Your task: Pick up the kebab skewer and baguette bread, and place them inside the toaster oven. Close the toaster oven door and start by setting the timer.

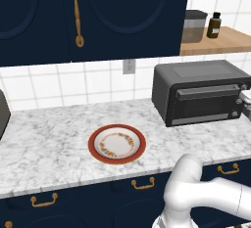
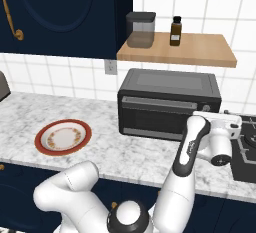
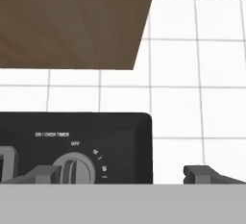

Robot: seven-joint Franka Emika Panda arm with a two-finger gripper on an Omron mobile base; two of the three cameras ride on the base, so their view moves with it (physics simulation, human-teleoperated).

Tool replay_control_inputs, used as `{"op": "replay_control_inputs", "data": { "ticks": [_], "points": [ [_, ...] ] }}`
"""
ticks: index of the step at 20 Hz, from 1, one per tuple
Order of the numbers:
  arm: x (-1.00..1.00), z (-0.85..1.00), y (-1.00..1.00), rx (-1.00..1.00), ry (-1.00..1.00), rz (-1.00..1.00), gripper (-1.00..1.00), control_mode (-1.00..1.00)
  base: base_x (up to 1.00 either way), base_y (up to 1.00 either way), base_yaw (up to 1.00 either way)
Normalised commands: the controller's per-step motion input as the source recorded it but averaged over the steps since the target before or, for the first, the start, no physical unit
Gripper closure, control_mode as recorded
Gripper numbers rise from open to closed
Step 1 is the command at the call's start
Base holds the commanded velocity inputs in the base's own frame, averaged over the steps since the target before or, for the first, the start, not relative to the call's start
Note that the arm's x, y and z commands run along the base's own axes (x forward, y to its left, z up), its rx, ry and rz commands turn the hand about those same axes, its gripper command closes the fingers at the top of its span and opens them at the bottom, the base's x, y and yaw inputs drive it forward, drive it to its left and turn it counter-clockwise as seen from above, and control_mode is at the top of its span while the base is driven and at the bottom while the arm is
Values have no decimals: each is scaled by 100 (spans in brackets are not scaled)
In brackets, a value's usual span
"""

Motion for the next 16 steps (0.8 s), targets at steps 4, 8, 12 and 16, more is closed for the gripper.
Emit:
{"op": "replay_control_inputs", "data": {
  "ticks": [4, 8, 12, 16],
  "points": [
    [0, 0, 0, 0, -1, -3, -100, -100, 0, 0, 0],
    [0, 0, 0, 0, 0, 0, -100, -100, 0, 0, 0],
    [-2, 0, 0, 0, 0, 0, -100, -100, 0, 0, 0],
    [8, -1, 0, 0, 0, 0, -100, -100, 0, 0, 0]
  ]
}}
